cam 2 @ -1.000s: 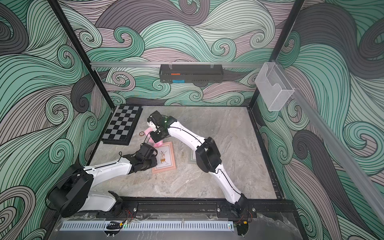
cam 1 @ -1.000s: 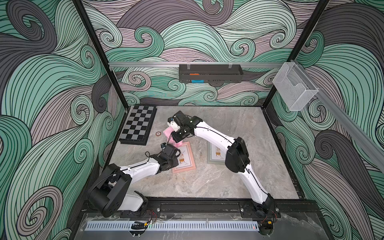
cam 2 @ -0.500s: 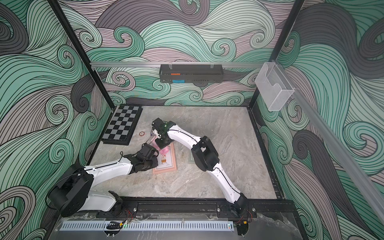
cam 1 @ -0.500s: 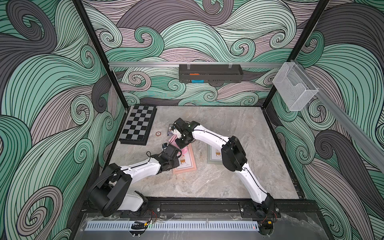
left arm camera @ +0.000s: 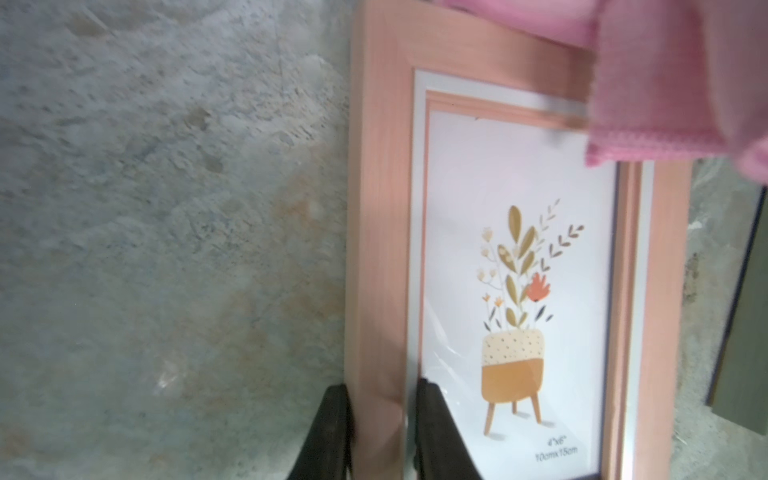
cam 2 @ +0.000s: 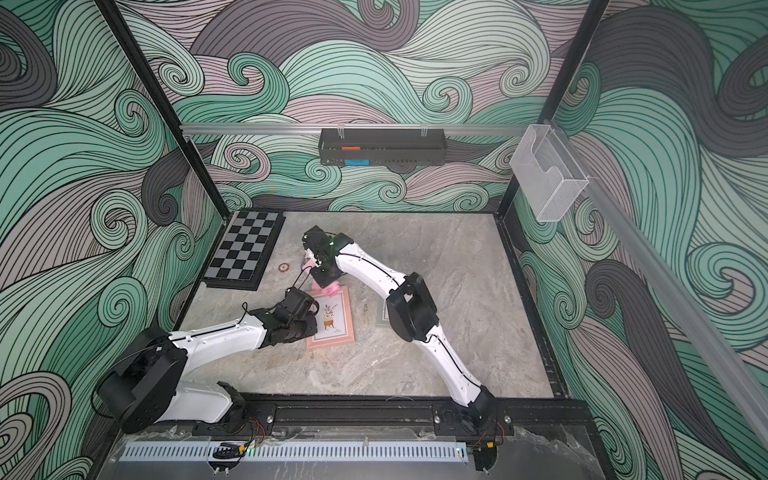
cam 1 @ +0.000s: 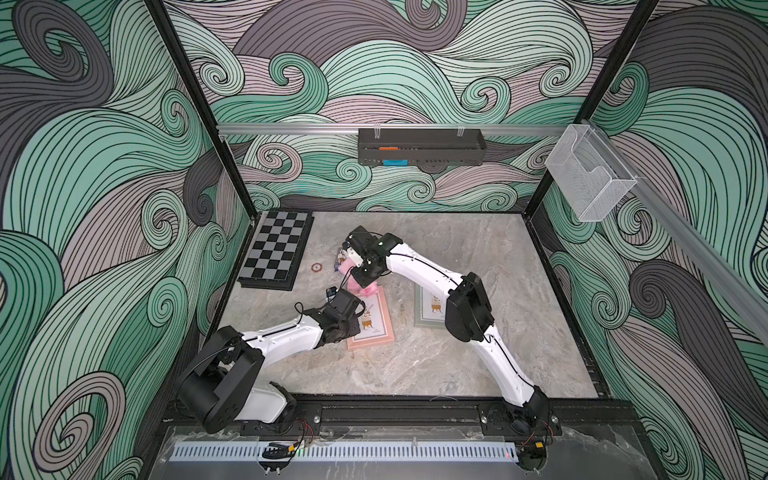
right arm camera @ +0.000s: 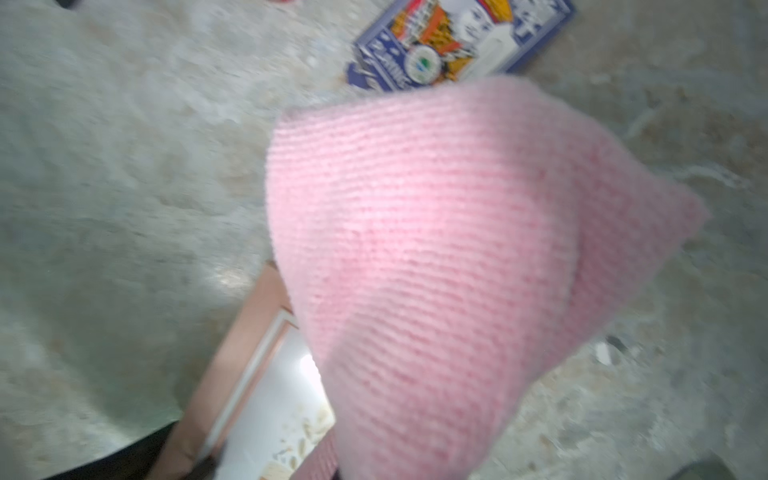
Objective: Wipe the picture frame with a cloth
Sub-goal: Wipe the dirt from the picture frame.
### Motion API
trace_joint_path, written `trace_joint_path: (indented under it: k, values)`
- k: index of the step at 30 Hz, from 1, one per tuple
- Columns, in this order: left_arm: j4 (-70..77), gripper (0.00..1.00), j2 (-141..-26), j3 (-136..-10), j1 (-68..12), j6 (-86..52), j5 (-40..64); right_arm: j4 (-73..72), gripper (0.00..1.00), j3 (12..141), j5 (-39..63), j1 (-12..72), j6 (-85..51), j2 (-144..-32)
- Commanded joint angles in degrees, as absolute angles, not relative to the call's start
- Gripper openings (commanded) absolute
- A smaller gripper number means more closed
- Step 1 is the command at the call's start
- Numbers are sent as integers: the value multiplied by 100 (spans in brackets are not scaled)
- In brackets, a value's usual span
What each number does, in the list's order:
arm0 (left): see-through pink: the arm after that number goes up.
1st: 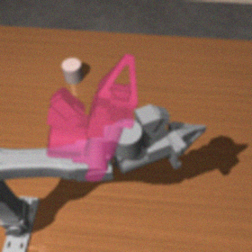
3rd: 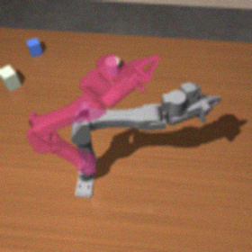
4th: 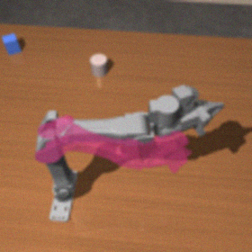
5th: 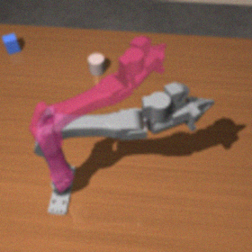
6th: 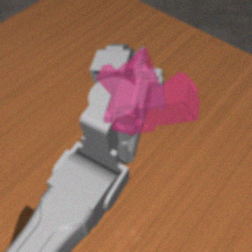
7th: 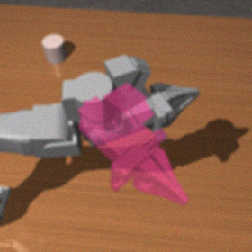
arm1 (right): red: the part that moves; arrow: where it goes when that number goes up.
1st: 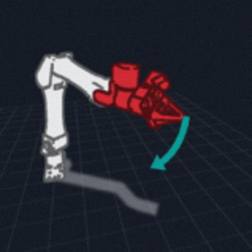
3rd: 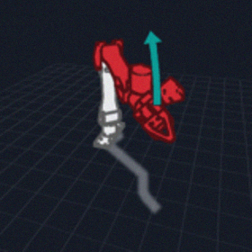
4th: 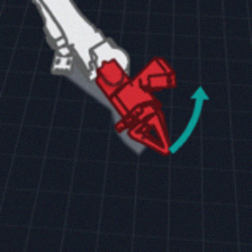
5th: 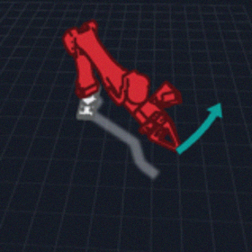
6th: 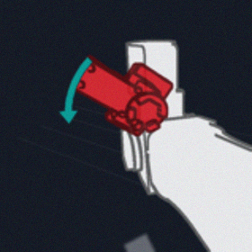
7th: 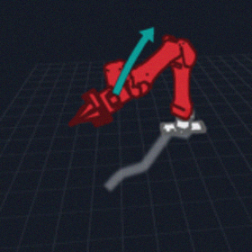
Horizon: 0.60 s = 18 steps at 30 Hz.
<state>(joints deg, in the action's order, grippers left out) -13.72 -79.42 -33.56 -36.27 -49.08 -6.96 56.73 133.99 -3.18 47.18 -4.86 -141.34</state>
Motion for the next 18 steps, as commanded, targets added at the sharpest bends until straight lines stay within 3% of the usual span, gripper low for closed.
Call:
trace_joint_path:
  k: [1,12,18]
  values:
    - [-2012,8,-8112,-3374,-3750,-4821,-413,5941,0,13397,5,4794,-628,-14405]
    - [-1902,7,-8398,-3272,-3797,-4917,-426,5866,0,11545,-1252,4278,-581,-13369]
    - [-1764,6,-8642,-3321,-3814,-4971,-377,5776,0,11140,-1384,4111,-499,-13091]
